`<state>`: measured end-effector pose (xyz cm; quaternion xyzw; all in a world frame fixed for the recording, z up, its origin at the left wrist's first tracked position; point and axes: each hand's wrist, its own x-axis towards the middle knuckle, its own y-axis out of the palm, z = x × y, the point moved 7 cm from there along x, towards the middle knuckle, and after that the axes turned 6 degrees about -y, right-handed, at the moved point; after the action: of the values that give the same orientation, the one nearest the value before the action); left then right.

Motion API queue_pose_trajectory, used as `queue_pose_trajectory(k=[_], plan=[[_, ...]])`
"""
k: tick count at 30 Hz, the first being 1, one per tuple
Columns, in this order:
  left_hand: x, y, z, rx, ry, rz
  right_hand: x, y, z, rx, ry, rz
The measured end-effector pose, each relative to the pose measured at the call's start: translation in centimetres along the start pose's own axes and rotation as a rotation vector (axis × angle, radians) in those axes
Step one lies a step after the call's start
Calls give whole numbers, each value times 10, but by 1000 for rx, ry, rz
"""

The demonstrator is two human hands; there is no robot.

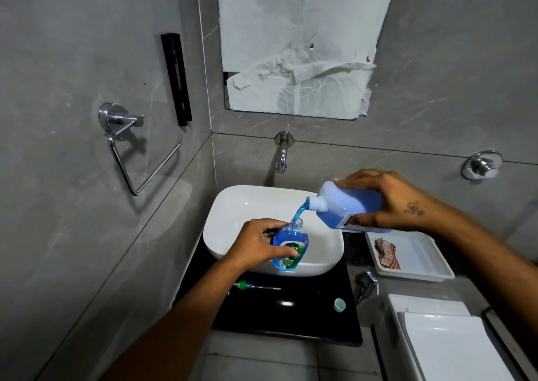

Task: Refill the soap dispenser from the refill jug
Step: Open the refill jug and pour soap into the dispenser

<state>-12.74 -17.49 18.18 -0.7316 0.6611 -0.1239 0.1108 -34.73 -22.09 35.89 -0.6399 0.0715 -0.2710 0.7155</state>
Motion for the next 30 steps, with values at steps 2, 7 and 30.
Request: queue_pose_trajectory(k=[2,7,30], plan=[[0,0,2,1,-10,2,0,0,0,-7,2,-1],[2,1,8,-1,-27,4,0,-2,0,-12,1,-6],[1,1,0,-17,24,0,2,1,-4,-10,16,3]])
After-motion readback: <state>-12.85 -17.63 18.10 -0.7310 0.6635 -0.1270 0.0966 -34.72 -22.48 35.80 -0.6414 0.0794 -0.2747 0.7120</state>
